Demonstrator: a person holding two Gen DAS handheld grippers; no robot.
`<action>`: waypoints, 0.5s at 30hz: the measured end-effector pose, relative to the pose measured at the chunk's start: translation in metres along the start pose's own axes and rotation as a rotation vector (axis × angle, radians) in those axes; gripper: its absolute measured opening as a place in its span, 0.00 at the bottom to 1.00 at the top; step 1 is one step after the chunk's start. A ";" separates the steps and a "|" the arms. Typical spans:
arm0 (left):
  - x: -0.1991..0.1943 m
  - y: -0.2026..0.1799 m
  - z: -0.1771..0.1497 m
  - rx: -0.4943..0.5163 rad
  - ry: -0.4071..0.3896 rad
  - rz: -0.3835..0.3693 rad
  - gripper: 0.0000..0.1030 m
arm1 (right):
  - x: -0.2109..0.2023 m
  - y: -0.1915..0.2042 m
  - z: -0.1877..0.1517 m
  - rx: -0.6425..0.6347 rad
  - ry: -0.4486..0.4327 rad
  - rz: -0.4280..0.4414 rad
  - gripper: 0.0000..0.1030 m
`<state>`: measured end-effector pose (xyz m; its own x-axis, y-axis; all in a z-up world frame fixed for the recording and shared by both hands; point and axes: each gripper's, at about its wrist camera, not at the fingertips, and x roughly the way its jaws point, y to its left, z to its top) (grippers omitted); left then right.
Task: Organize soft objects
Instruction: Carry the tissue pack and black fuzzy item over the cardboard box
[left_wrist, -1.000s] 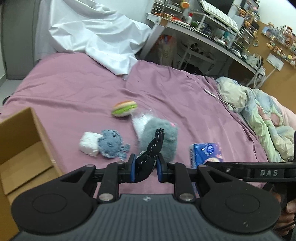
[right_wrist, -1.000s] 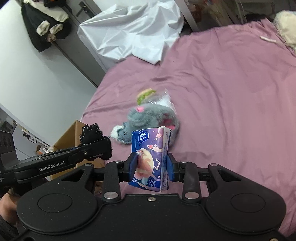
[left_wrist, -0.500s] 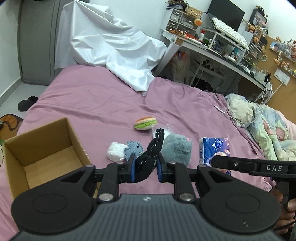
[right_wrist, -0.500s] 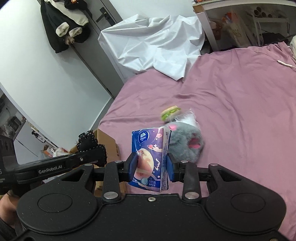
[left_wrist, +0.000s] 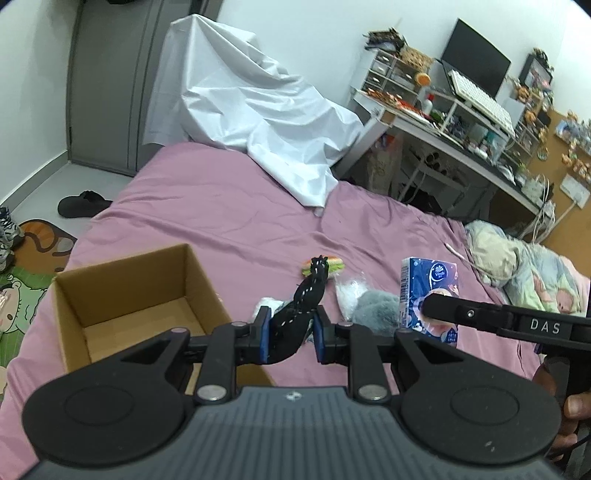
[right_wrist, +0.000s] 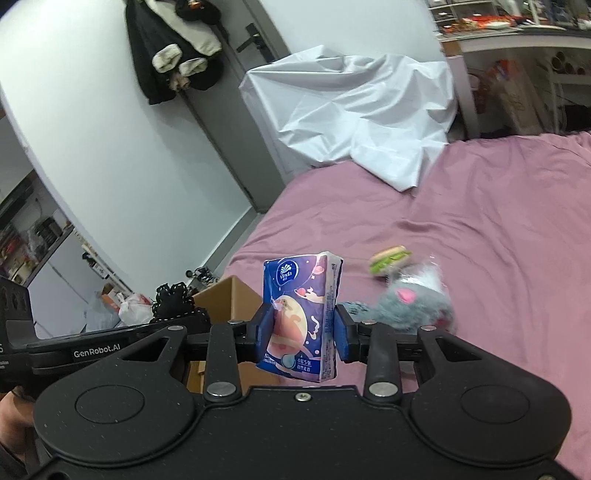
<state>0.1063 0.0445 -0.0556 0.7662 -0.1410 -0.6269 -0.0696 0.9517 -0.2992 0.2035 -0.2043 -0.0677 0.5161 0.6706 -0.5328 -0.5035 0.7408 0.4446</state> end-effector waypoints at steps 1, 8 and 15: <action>-0.002 0.004 0.000 -0.008 -0.006 0.003 0.21 | 0.002 0.003 0.001 -0.005 0.000 0.008 0.33; -0.007 0.029 0.005 -0.043 -0.022 0.030 0.21 | 0.018 0.023 0.008 -0.049 0.016 0.042 0.33; 0.000 0.055 0.010 -0.078 -0.011 0.065 0.22 | 0.042 0.043 0.013 -0.102 0.065 0.068 0.34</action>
<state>0.1089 0.0996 -0.0643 0.7656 -0.0759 -0.6388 -0.1689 0.9345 -0.3134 0.2119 -0.1436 -0.0616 0.4342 0.7128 -0.5509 -0.6057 0.6836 0.4072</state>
